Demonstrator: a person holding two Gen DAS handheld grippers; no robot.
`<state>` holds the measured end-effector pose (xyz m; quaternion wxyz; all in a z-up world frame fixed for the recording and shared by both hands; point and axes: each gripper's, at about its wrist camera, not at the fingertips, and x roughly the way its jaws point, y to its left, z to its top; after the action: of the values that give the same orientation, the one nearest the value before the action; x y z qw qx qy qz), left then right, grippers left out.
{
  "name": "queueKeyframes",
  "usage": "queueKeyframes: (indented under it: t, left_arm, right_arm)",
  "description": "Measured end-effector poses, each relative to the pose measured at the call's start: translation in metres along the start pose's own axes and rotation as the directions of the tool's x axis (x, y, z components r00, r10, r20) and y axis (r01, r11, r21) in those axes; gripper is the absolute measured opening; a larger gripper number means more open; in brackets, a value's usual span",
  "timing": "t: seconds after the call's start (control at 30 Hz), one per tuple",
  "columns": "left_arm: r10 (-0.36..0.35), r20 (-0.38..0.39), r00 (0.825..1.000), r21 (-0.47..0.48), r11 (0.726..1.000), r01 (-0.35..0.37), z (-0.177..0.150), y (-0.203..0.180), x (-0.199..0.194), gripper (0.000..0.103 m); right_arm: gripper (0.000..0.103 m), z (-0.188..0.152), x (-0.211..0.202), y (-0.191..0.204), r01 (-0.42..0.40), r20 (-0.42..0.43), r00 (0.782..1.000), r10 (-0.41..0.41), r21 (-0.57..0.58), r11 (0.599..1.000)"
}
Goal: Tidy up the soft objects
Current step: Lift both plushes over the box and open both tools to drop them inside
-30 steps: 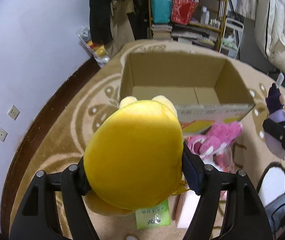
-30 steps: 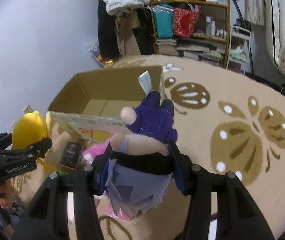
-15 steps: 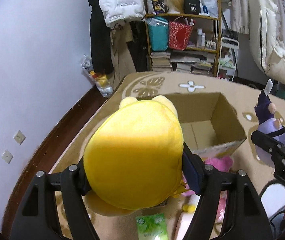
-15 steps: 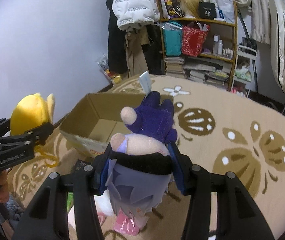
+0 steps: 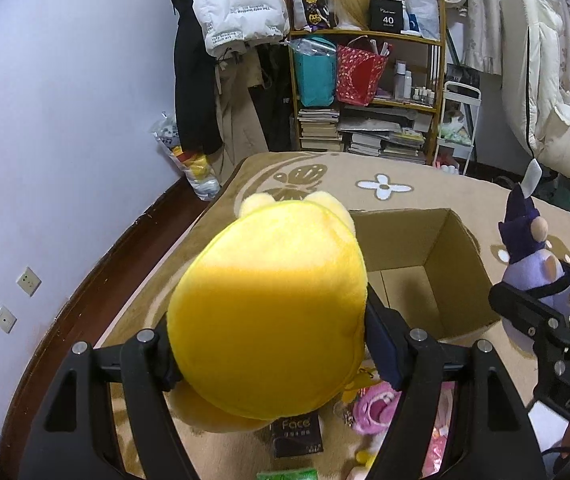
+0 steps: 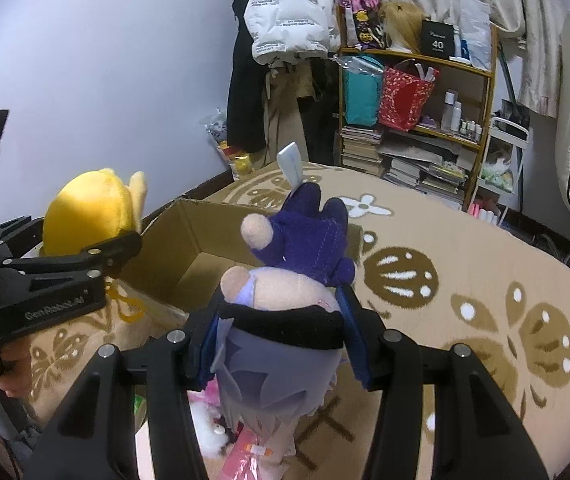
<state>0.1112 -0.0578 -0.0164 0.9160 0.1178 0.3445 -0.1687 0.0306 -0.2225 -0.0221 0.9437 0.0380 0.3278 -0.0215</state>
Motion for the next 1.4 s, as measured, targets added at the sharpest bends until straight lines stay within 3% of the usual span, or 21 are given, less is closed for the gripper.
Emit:
queueKeyframes:
  t: [0.33,0.5,0.6,0.7,0.77,0.83,0.9,1.07,1.4]
  left_arm:
    - [-0.011,-0.034,0.999,-0.009,1.0,0.011,0.009,-0.001,0.024,0.073]
    - [-0.049,-0.083,0.995,-0.075,0.996,0.043,0.009,0.003,0.036,0.073]
    - [-0.028,-0.076,0.997,-0.06,0.998,0.024,0.009,0.0,0.039,0.076]
    - [-0.021,-0.074,0.997,-0.047,0.999,0.018,0.008,0.0,0.04,0.087]
    - [-0.024,-0.069,0.997,-0.039,0.999,0.021,0.007,-0.001,0.039,0.092]
    - [-0.012,-0.069,0.998,-0.034,0.999,0.009,0.007,0.0,0.039,0.094]
    - [-0.005,-0.073,0.997,-0.038,0.999,0.002,0.006,0.002,0.039,0.095]
    - [-0.014,-0.068,0.998,-0.075,0.997,0.009,0.008,0.01,0.034,0.102]
    - [0.002,-0.063,0.998,-0.095,0.995,-0.008,0.006,0.021,0.018,0.102]
  right_arm:
    - [0.056,0.003,0.033,0.003,-0.021,-0.036,0.999,0.02,-0.046,0.999]
    - [0.057,0.006,0.045,-0.005,-0.034,-0.044,0.998,0.033,-0.019,0.999]
    - [0.057,0.003,0.051,-0.011,-0.038,-0.056,0.998,0.038,0.004,0.999]
    - [0.058,0.001,0.057,-0.015,-0.047,-0.077,0.996,0.048,0.014,0.999]
    - [0.062,0.0,0.06,-0.015,-0.051,-0.082,0.995,0.052,0.016,0.999]
    - [0.081,0.0,0.06,-0.014,-0.048,-0.073,0.996,0.049,0.015,0.999]
    - [0.09,0.0,0.056,-0.015,-0.035,-0.056,0.998,0.036,0.015,0.999]
    - [0.091,0.001,0.051,-0.018,-0.044,-0.053,0.998,0.046,0.041,0.998]
    - [0.092,-0.004,0.043,-0.019,-0.049,-0.075,0.996,0.054,0.069,0.996]
